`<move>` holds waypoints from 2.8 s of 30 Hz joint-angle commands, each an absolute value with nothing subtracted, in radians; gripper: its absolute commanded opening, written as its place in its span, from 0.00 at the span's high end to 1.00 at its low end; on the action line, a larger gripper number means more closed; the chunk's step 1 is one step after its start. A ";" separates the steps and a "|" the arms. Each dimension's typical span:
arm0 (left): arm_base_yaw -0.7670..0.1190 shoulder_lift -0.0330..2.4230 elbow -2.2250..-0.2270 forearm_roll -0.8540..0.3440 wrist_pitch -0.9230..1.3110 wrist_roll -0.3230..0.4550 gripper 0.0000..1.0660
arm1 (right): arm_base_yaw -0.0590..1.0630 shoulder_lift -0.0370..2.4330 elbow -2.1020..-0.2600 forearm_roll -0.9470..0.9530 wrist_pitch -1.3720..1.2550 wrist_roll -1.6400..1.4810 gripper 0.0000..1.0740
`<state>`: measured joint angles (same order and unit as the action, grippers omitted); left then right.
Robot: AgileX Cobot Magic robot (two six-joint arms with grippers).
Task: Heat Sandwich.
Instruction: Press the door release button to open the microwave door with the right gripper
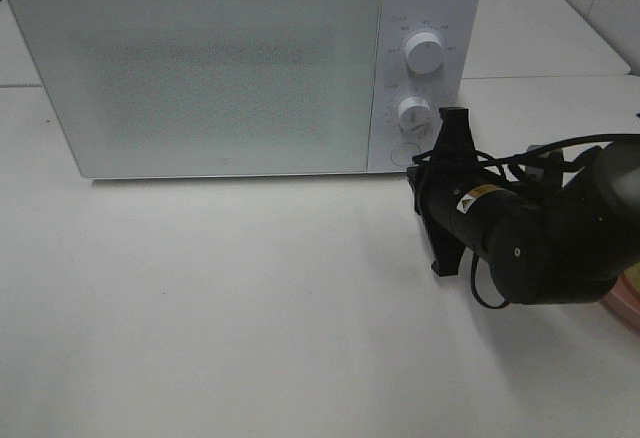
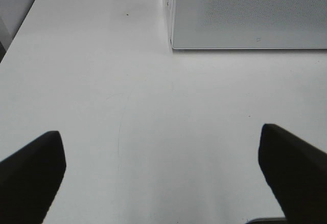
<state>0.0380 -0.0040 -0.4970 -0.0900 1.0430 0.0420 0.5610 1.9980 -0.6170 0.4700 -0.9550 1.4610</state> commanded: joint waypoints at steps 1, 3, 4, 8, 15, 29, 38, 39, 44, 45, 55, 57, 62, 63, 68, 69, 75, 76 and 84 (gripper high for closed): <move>0.038 -0.030 -0.493 -0.090 1.035 0.039 0.09 | 0.540 1.996 -0.647 0.452 -0.926 1.430 1.00; 0.038 -0.030 -0.493 -0.090 1.035 0.039 0.09 | 0.526 1.996 -0.665 0.452 -0.911 1.408 1.00; 0.038 -0.030 -0.493 -0.090 1.035 0.039 0.09 | 0.509 1.996 -0.680 0.449 -0.877 1.407 1.00; 0.038 -0.030 -0.493 -0.090 1.035 0.039 0.09 | 0.490 2.003 -0.704 0.445 -0.852 1.398 1.00; 0.038 -0.030 -0.493 -0.090 1.035 0.039 0.09 | 0.475 2.049 -0.765 0.415 -0.841 1.399 1.00; 0.038 -0.030 -0.493 -0.090 1.035 0.039 0.09 | 0.475 2.113 -0.843 0.433 -0.833 1.403 1.00; 0.038 -0.030 -0.493 -0.090 1.035 0.039 0.09 | 0.475 2.120 -0.846 0.457 -0.969 1.373 1.00; 0.038 -0.030 -0.493 -0.090 1.035 0.039 0.09 | 0.475 2.120 -0.846 0.457 -0.969 1.373 1.00; 0.038 -0.030 -0.493 -0.090 1.035 0.039 0.09 | 0.475 2.120 -0.869 0.457 -0.966 1.372 1.00; 0.038 -0.030 -0.493 -0.090 1.035 0.039 0.09 | 0.475 2.120 -0.883 0.457 -0.966 1.366 1.00; 0.038 -0.030 -0.493 -0.090 1.035 0.039 0.09 | 0.458 2.120 -0.943 0.455 -1.086 1.355 1.00; 0.038 -0.030 -0.493 -0.090 1.035 0.039 0.09 | 0.442 2.120 -0.969 0.455 -1.059 1.348 1.00; 0.038 -0.030 -0.493 -0.090 1.035 0.039 0.09 | 0.402 2.120 -1.040 0.453 -1.039 1.291 1.00; 0.038 -0.030 -0.493 -0.090 1.035 0.039 0.09 | 0.402 2.120 -1.040 0.453 -1.039 1.291 1.00; 0.038 -0.030 -0.493 -0.090 1.035 0.039 0.09 | 0.396 2.120 -1.053 0.434 -1.029 1.291 1.00; 0.038 -0.030 -0.493 -0.090 1.035 0.039 0.09 | 0.396 2.120 -1.053 0.434 -1.015 1.291 1.00; 0.038 -0.030 -0.493 -0.090 1.035 0.039 0.09 | 0.396 2.120 -1.053 0.434 -1.005 1.291 1.00; 0.038 -0.030 -0.493 -0.090 1.035 0.039 0.09 | 0.396 2.120 -1.053 0.432 -1.001 1.291 1.00; 0.038 -0.030 -0.493 -0.090 1.035 0.039 0.09 | 0.396 2.120 -1.046 0.424 -0.986 1.295 1.00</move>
<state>0.0380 -0.0040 -0.4970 -0.0900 1.0430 0.0420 0.4480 2.1310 -0.9430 0.4740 -0.6720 1.3240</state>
